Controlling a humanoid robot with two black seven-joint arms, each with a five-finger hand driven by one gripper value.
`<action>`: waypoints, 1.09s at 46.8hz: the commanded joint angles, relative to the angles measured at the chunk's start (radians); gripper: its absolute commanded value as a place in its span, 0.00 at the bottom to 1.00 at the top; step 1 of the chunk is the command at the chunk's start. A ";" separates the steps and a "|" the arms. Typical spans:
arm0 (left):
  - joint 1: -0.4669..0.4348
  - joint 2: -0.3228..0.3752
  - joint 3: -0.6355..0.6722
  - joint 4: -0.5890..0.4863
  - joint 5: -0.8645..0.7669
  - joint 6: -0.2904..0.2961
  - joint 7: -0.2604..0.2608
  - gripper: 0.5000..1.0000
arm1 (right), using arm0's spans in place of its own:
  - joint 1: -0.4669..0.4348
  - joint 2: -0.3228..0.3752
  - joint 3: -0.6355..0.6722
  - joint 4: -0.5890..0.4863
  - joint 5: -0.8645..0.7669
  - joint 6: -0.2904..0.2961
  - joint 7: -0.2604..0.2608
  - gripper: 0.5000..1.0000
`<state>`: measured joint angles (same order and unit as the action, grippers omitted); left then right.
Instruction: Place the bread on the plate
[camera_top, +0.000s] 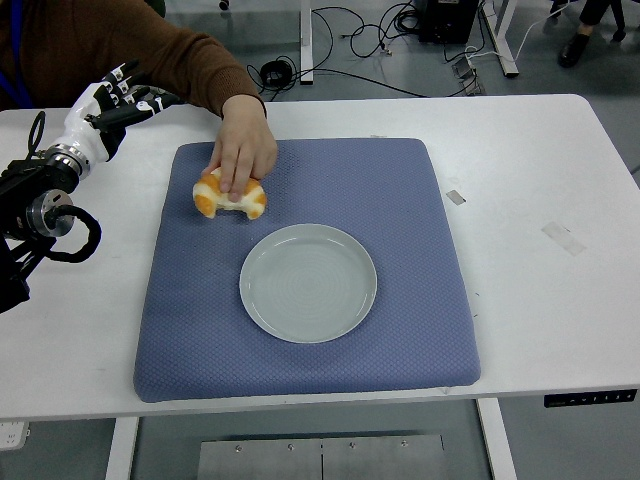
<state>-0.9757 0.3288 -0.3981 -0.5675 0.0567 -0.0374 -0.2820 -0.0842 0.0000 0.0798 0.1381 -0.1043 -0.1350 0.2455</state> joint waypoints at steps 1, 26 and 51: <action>0.002 -0.001 -0.001 0.000 0.000 -0.001 0.000 0.95 | 0.000 0.000 0.000 0.000 0.000 0.000 0.000 1.00; 0.003 0.003 0.005 0.000 0.000 0.001 -0.009 0.95 | 0.000 0.000 0.000 0.000 0.000 0.000 0.000 1.00; 0.000 0.007 0.007 0.000 0.002 0.001 -0.011 0.95 | 0.000 0.000 0.000 0.001 0.000 0.000 0.000 1.00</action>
<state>-0.9734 0.3331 -0.3916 -0.5676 0.0575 -0.0378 -0.2930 -0.0844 0.0000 0.0798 0.1384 -0.1043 -0.1350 0.2452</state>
